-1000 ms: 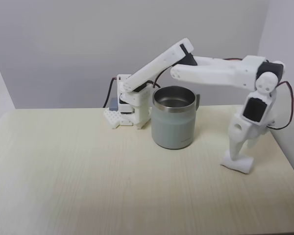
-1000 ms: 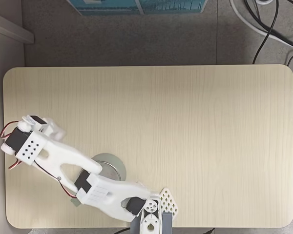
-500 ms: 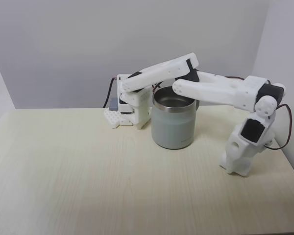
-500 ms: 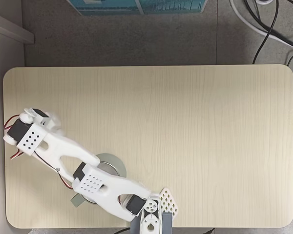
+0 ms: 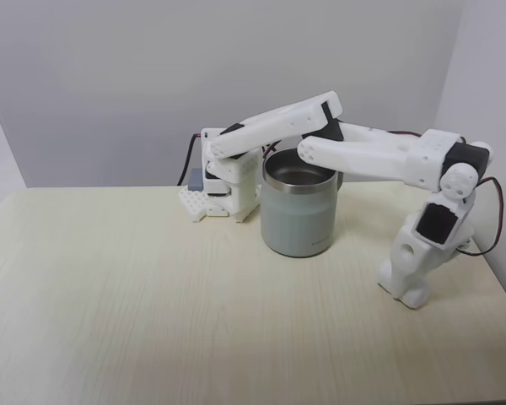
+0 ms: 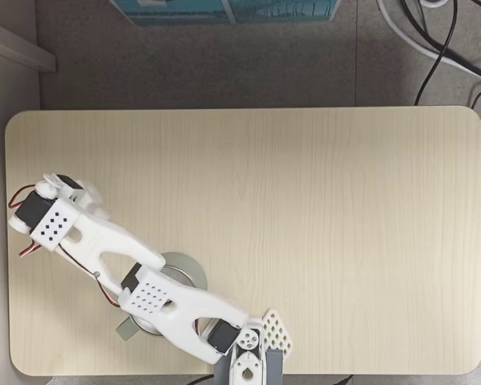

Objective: Grasp a dressing and put it in the cup.

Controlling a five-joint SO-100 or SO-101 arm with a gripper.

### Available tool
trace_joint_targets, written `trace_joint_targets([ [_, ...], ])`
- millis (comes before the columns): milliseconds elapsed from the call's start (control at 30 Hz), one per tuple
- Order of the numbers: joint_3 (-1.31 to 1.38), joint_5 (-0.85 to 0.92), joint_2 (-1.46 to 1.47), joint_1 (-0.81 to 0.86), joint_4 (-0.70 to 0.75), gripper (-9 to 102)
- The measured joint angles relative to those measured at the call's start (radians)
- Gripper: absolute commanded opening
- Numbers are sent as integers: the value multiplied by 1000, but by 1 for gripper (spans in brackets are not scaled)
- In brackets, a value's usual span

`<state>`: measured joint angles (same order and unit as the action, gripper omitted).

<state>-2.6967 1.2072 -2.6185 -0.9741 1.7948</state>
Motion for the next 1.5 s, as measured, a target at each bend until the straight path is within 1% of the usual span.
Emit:
trace_joint_targets([
  [133,49,-3,104,2,0,0],
  [467,319,-8,572,-26,0,0],
  [833,726,-6,1181,-41,3,0],
  [1033,969,14,1466,-43,3,0],
  [1300,1266,38,1767,-51,3,0],
  [1500,1428,41,1891,-46,3,0],
])
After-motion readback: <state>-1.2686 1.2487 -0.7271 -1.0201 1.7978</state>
